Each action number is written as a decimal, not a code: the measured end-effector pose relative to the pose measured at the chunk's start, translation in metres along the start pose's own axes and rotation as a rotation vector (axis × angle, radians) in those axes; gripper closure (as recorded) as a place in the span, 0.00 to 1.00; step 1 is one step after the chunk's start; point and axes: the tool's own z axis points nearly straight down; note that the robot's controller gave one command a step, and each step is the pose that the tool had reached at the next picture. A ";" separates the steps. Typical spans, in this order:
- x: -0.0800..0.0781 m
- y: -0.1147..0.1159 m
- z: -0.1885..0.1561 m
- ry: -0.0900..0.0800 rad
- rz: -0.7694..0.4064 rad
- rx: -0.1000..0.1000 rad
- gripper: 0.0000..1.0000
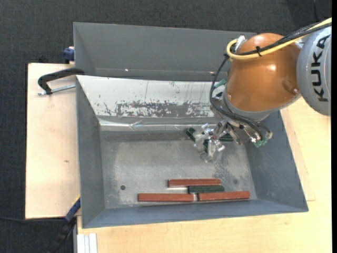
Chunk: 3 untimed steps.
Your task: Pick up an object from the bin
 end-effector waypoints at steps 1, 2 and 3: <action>0.012 -0.003 0.056 0.003 -0.042 -0.001 0.00; 0.012 -0.003 0.057 0.003 -0.043 -0.001 0.00; 0.023 0.004 0.103 -0.002 -0.029 0.002 0.00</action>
Offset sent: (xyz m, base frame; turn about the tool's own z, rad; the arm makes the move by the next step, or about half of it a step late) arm 0.0000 0.0000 0.0000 0.0000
